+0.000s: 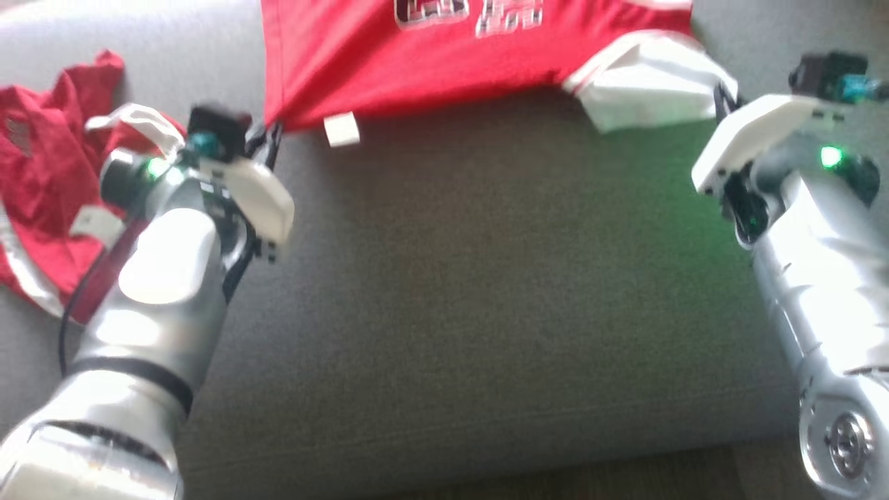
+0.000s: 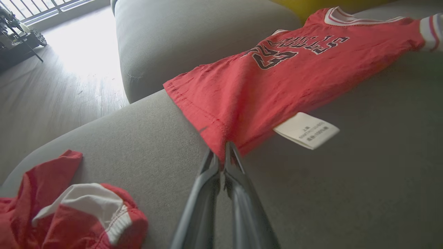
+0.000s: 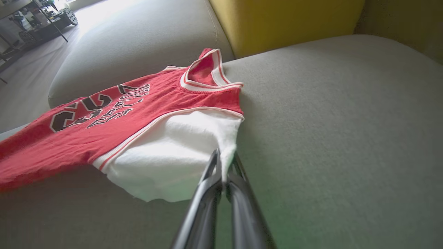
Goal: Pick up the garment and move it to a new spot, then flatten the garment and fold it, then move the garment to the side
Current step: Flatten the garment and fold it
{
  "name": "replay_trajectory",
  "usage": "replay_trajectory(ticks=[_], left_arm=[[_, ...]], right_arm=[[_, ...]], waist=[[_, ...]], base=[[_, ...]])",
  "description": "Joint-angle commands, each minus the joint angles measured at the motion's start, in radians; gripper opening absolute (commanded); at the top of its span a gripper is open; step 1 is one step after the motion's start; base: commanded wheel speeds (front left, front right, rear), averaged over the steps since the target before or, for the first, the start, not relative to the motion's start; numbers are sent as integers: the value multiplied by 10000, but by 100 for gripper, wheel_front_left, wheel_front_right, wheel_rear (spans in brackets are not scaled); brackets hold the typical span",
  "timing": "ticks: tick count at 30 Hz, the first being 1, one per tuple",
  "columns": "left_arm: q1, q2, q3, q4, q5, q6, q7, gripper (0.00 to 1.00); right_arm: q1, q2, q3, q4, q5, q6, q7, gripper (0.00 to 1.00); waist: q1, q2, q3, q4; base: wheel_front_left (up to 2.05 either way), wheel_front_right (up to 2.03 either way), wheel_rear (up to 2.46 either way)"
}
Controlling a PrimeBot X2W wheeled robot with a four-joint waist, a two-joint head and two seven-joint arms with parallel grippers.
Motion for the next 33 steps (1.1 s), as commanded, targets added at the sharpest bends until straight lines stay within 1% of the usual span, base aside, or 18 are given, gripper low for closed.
replay_trajectory(ticks=[1,5,10,15,24,33], left_arm=[[-41,560,96,-343,-102,18,-123,0],[564,692,-88,-703,-159,17,-131,0],[1288,812,145,-1017,-573,17,-133,0],[2051,893,34,-1366,-545,17,-134,0],[2917,1035,-38,-1926,-459,257,-135,0],[3681,1067,-97,-2115,-552,449,-135,0]], right_arm=[[140,-16,35,-214,-9,-4,147,0],[629,30,25,-178,54,-4,492,0],[1073,19,63,-170,215,-4,653,0],[1540,17,187,-198,464,-4,845,0],[2193,-86,502,-494,904,-4,1324,0],[3036,-180,1219,-1315,1570,-4,2578,0]], waist=[[0,-1,-457,11],[0,-1,-732,-16],[0,-1,-981,-77],[0,-1,-1216,-44],[0,-1,-1506,45],[0,-1,-1797,96]], base=[[0,0,0],[0,0,0],[0,0,0],[0,0,0],[0,0,0],[0,0,0]])
